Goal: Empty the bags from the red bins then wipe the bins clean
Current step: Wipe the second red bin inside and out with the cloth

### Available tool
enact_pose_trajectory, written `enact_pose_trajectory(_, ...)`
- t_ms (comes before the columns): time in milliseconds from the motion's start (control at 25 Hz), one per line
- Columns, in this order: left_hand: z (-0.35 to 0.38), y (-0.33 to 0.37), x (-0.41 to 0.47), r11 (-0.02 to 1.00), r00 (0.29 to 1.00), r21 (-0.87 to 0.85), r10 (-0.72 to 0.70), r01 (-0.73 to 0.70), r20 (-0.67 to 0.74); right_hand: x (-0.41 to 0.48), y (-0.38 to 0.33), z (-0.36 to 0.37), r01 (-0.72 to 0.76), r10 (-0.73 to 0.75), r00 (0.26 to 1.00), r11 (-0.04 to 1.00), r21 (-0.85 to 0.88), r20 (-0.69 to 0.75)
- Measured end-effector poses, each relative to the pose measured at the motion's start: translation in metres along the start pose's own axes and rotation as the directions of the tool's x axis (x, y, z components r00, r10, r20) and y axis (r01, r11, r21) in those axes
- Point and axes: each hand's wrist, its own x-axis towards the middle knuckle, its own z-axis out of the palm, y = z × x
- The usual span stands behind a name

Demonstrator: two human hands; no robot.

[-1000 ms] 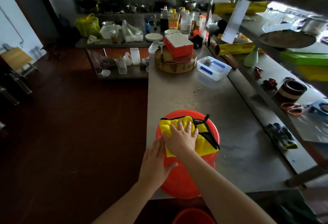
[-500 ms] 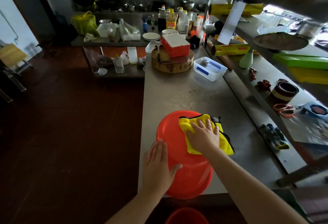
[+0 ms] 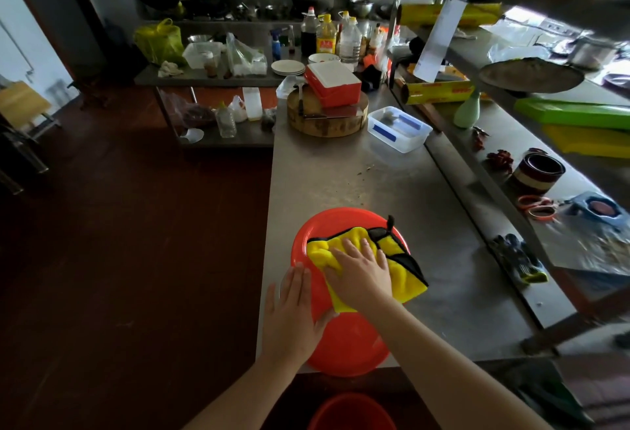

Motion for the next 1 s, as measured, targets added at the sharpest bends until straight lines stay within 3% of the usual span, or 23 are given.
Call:
enact_pose_trajectory(240, 0.0, 0.005, -0.001, 1.0, 1.0, 0.01, -0.007, 0.007, 0.015, 0.001, 0.04, -0.009, -0.177, 0.177, 0.984, 0.984, -0.033, -0.029)
enact_pose_trajectory(520, 0.004, 0.001, -0.003, 0.998, 1.0, 0.055, 0.016, -0.017, 0.015, -0.018, -0.036, 0.011, -0.017, 0.016, 0.999, 0.999, 0.041, 0.027)
enact_pose_trajectory(840, 0.002, 0.001, 0.0, 0.999, 1.0, 0.024, 0.025, -0.026, 0.004, -0.026, 0.043, -0.009, -0.129, 0.127, 0.991, 0.991, -0.026, -0.047)
enact_pose_trajectory(1000, 0.005, -0.005, -0.001, 0.998, 0.998, 0.031, 0.05, -0.051, 0.029, -0.036, 0.023, -0.004, -0.117, 0.117, 0.992, 0.993, -0.003, -0.043)
